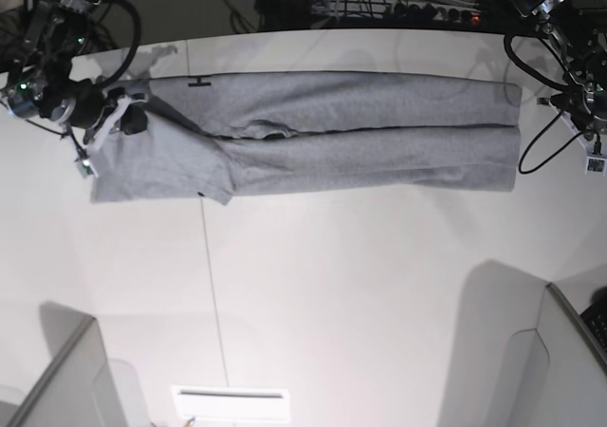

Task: Fold the T-shirt properly
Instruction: 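Lower the left gripper to the other end of the folded strip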

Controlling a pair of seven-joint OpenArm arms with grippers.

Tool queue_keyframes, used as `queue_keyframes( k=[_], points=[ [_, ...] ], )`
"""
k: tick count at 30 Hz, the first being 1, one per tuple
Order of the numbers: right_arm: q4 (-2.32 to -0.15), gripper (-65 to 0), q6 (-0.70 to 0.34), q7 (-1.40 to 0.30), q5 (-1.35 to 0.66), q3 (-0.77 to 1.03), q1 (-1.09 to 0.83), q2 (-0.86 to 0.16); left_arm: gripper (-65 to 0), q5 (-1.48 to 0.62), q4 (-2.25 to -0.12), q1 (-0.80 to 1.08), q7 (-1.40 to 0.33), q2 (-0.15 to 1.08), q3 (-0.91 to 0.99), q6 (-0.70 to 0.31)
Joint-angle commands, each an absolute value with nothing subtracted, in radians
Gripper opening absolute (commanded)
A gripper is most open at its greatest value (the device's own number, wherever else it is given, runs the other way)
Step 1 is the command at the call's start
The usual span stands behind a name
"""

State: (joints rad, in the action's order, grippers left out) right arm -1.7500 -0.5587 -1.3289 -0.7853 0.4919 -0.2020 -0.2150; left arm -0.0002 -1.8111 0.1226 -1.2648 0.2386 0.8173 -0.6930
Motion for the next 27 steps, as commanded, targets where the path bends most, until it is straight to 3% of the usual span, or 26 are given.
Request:
queue_keyframes(
  k=[1,11,12,15,17,21,24,27],
  points=[
    [-1.765,-65.0,-0.561,-1.317,-0.799,0.501,-0.202,-0.231,-65.0,0.005,-1.827,0.119,-1.256,0.259,0.822,-0.698],
    [-1.764,-65.0,-0.558,-1.316,-0.794,0.501,-0.22,-0.232,-65.0,0.005,-1.828,0.114,-1.26,0.252,0.82,-0.698],
    [-1.764,-62.1,-0.555,-1.313,-0.794,0.501,-0.22,-0.232,-65.0,0.005,-1.83,0.114,-1.26,0.252,0.82,-0.698],
    [-1.765,-44.1,-0.496,-1.313,-0.794,0.552,-0.22,-0.232,-65.0,0.004,-1.837,0.114,-1.26,0.252,0.82,-0.698],
    [-1.768,-41.6,-0.478,-1.297,-0.794,0.591,-0.219,-0.232,-65.0,-0.004,-1.837,0.116,-1.26,0.252,0.828,-0.698],
    [-1.821,-48.3,-0.472,-1.211,-0.774,0.582,-0.216,-0.263,-65.0,-0.005,-1.863,0.124,-1.259,0.219,0.82,-0.698],
    [-1.805,-63.8,-0.472,-1.171,-0.674,0.484,-0.166,-0.277,-65.0,0.005,-1.848,0.114,-1.254,0.174,0.809,-0.698],
    [-1.744,-65.0,-0.472,-1.121,-0.522,0.398,-0.119,-0.268,-65.0,0.005,-1.83,0.114,-1.253,0.151,0.74,-0.698]
  ],
)
